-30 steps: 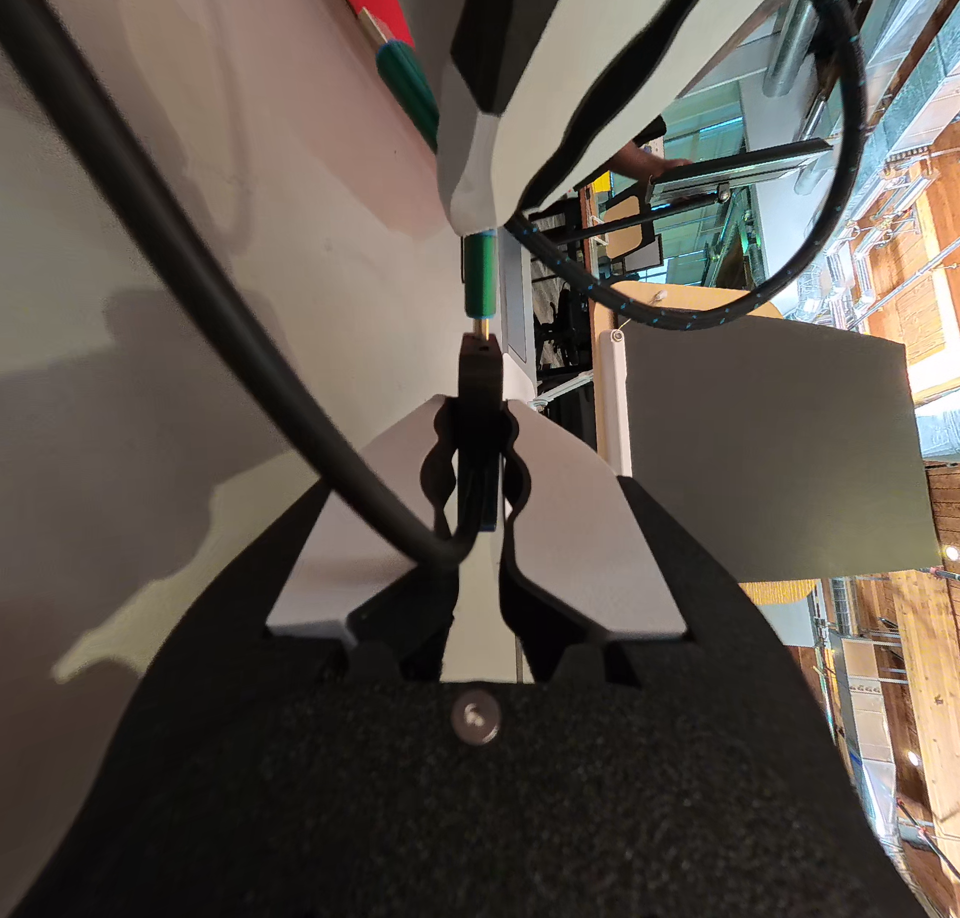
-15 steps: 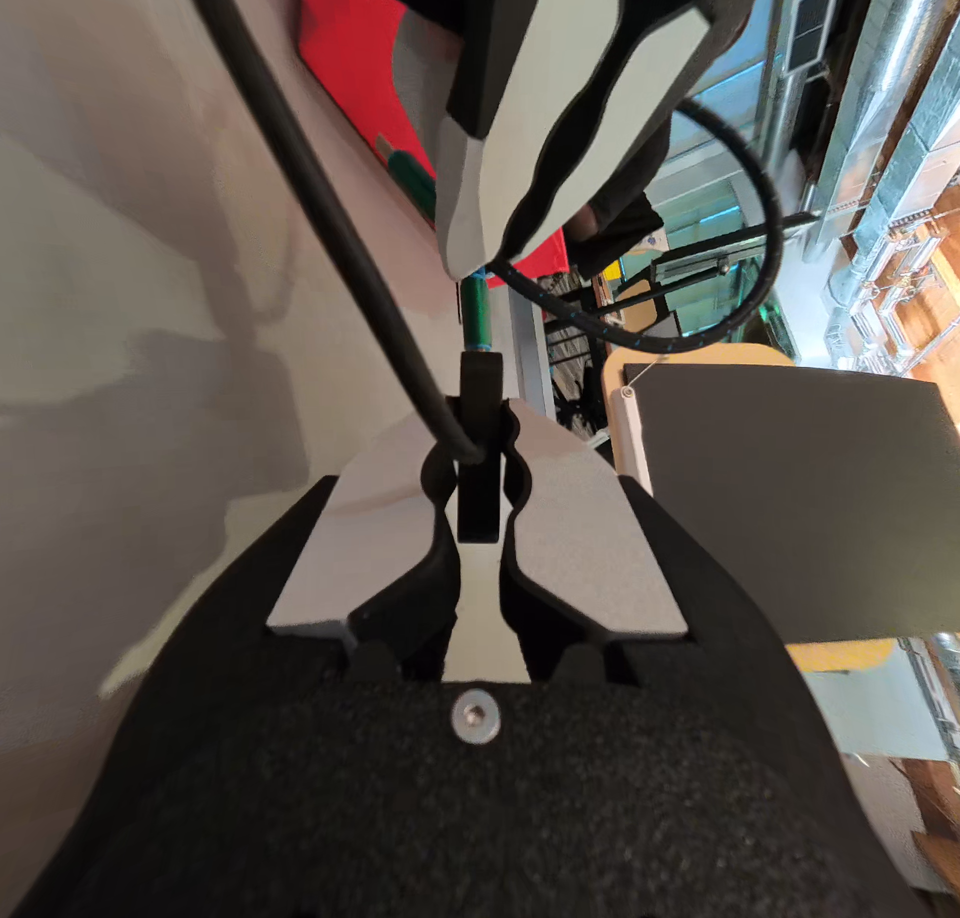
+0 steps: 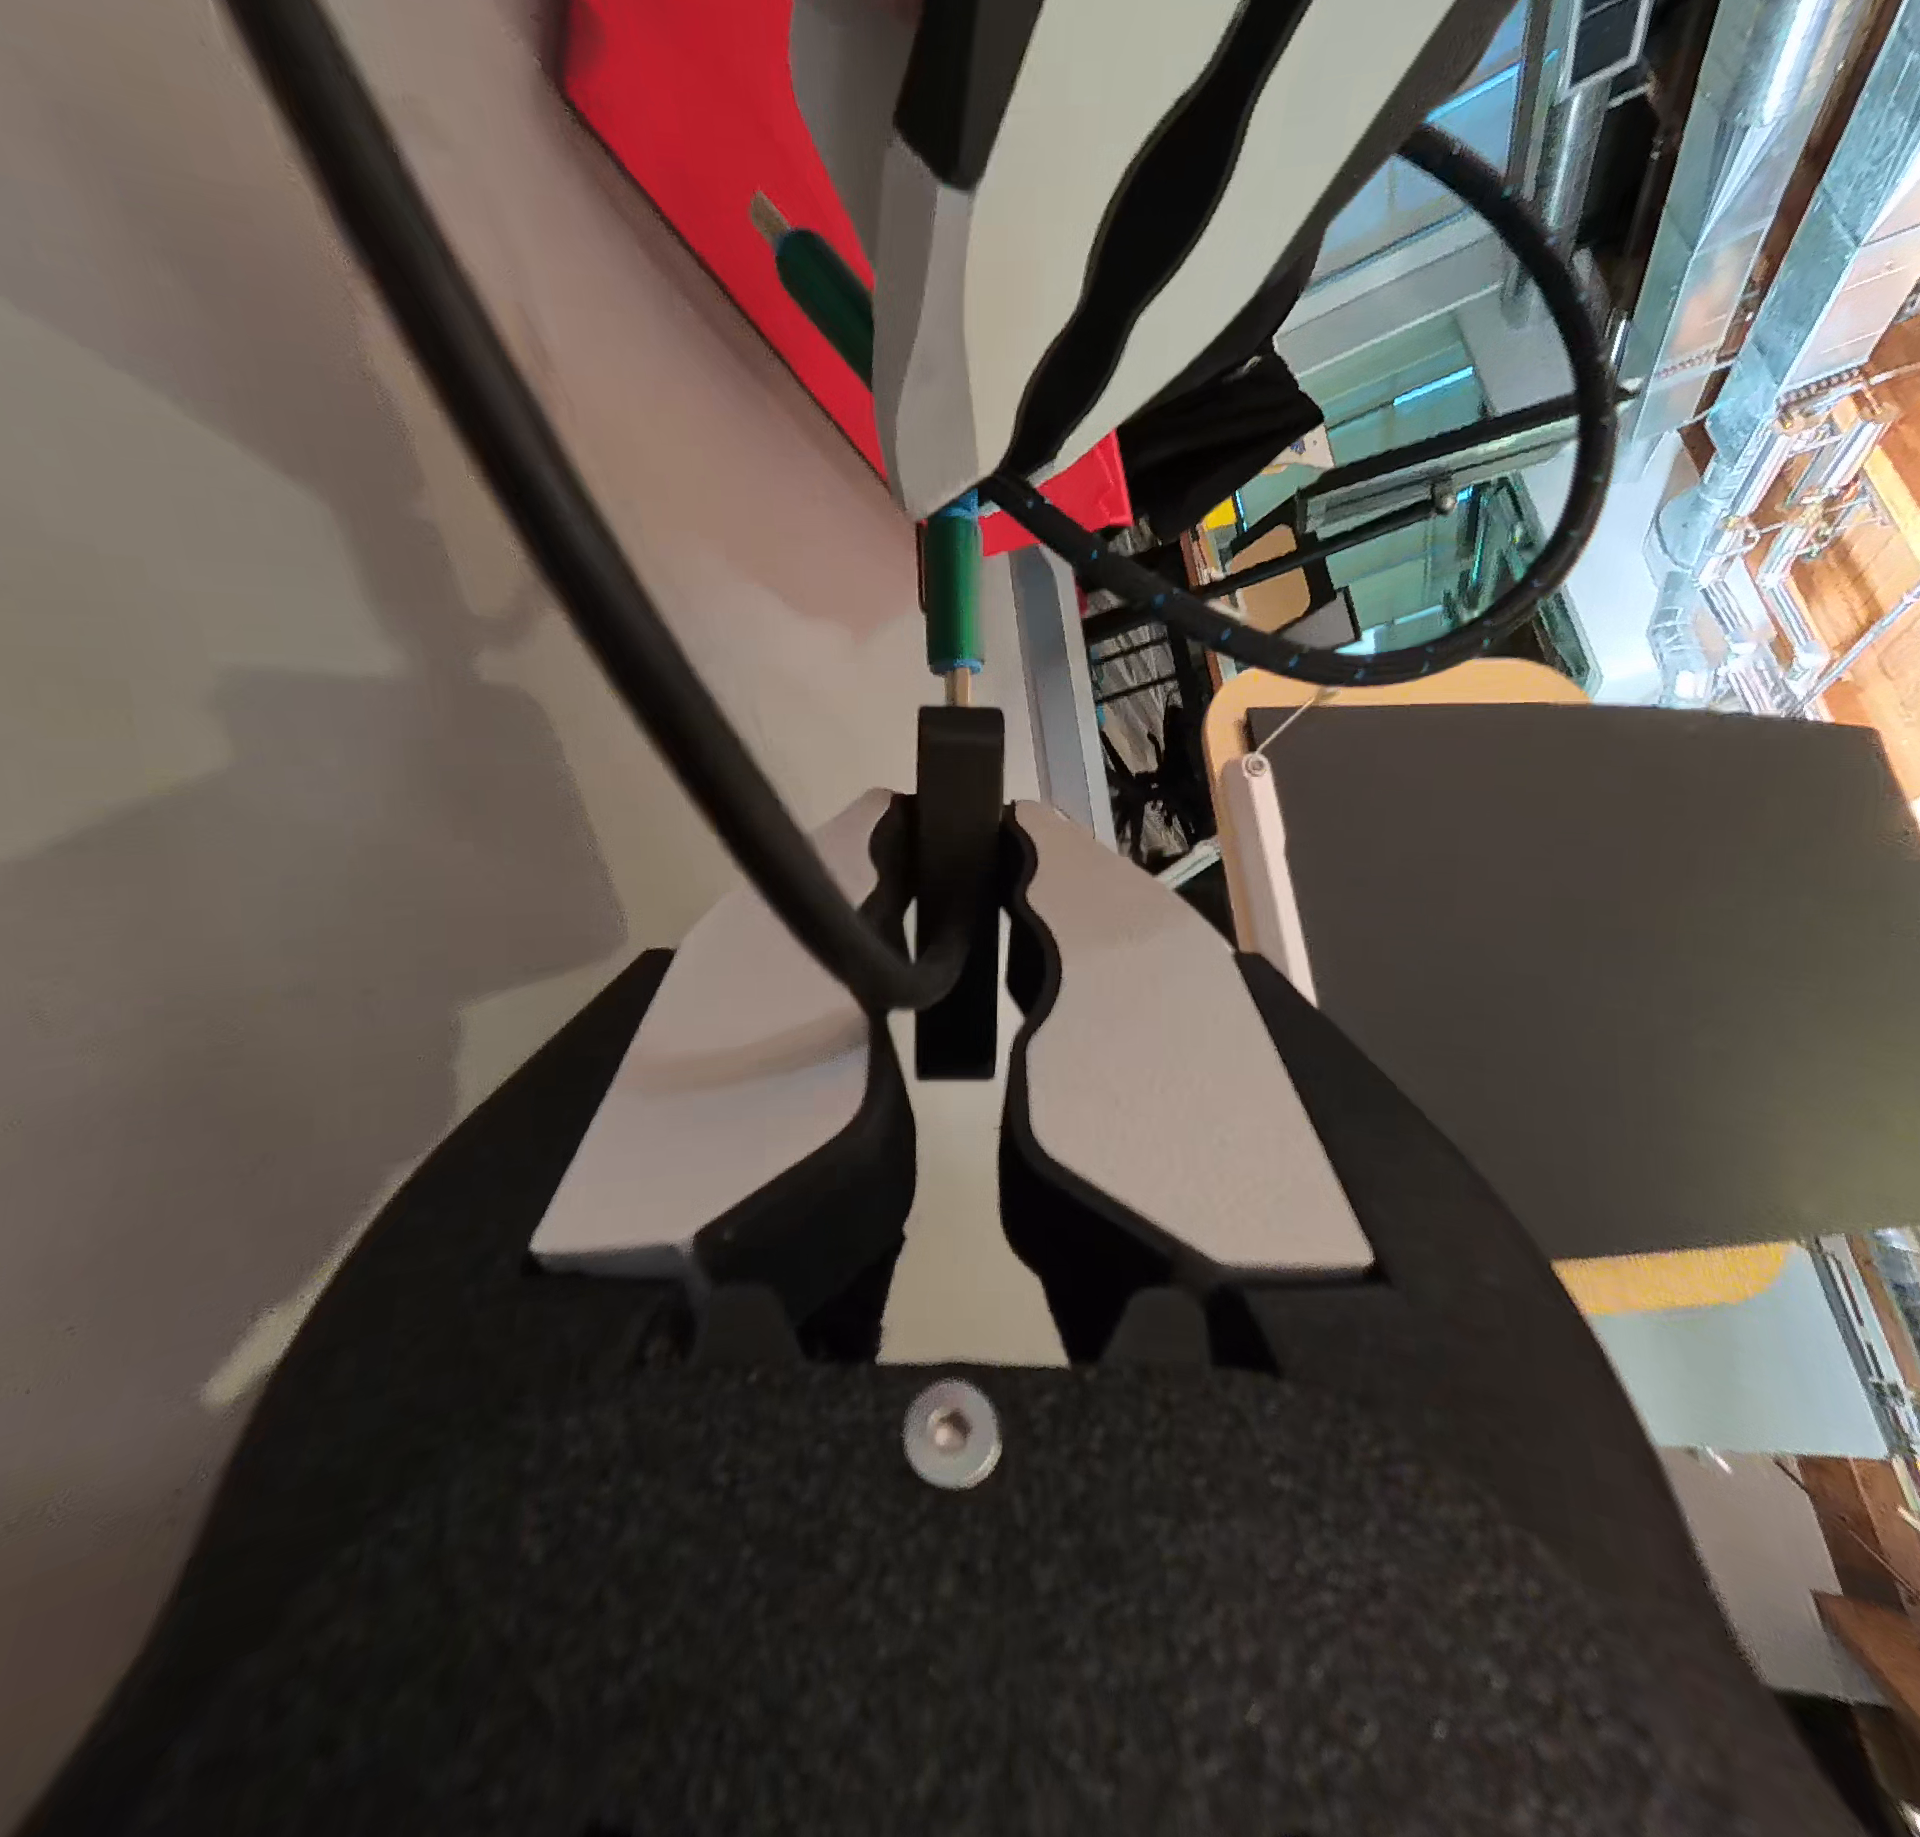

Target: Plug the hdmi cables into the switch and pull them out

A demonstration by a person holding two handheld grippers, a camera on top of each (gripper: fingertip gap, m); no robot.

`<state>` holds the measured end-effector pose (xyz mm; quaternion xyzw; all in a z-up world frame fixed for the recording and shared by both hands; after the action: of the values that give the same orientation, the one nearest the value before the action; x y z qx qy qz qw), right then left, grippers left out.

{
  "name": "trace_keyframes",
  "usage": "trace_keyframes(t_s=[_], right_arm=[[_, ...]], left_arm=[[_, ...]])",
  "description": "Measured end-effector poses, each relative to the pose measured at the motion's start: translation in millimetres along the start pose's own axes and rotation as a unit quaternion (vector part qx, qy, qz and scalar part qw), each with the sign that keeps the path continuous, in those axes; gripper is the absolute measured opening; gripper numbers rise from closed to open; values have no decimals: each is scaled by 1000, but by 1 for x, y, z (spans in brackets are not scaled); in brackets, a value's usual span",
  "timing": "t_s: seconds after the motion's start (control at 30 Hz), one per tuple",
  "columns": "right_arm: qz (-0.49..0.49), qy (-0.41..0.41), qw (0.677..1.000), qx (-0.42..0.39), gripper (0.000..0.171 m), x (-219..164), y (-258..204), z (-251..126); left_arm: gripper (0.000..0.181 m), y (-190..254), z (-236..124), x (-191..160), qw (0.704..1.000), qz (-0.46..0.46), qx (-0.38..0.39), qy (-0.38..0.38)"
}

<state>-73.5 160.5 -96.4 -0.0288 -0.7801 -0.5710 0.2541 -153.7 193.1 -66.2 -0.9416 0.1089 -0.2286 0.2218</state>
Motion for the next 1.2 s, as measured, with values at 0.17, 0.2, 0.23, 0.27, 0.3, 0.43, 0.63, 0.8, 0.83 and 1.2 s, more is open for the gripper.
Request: trace_keyframes(t_s=[0.17, 0.2, 0.23, 0.27, 0.3, 0.43, 0.63, 0.8, 0.83, 1.2], right_arm=[[-14, -29, 999, -4, 15, -8, -3, 4], [-14, -36, 999, -5, 15, -10, -3, 5], [-14, -44, 999, -7, 15, -11, -3, 6], [-16, -52, 998, -9, 15, -13, -2, 7], [-17, -61, 998, -9, 15, -16, -2, 8], [-20, -89, 996, 4, 15, -26, -3, 11], [24, -72, 997, 11, 15, -26, 3, 7], [6, -74, 997, -3, 14, -25, 2, 8], [-5, -72, 997, -8, 14, -25, 2, 6], [73, -28, 997, 13, 15, -24, 8, 5]], left_arm=[[11, 2, 5, 1, 1000, 1, 1, -10], [11, 2, 6, 2, 1000, 1, 2, -12], [10, 2, 7, 3, 1000, 1, 4, -13], [10, 1, 8, 3, 1000, 2, 4, -15], [10, 2, 9, 5, 1000, 2, 3, -17], [10, 3, 14, 8, 1000, 5, 6, -24], [10, -3, 10, 13, 1000, -29, 4, -13], [10, 0, 13, 14, 999, -2, 34, -39], [10, 1, 13, 14, 999, -2, 34, -35], [13, -2, 1, 12, 998, -28, 49, 39]])
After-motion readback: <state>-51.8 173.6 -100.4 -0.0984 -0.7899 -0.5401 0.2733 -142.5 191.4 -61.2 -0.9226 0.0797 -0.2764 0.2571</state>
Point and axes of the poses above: each gripper's, where its closed fingertips meet, z out along the fingers, x out of its top, y = z × x across the jaws, the point moved 4 cm from there along -z, back along the fingers, and after that the axes turned 1 degree about z, right-handed, at the moved point
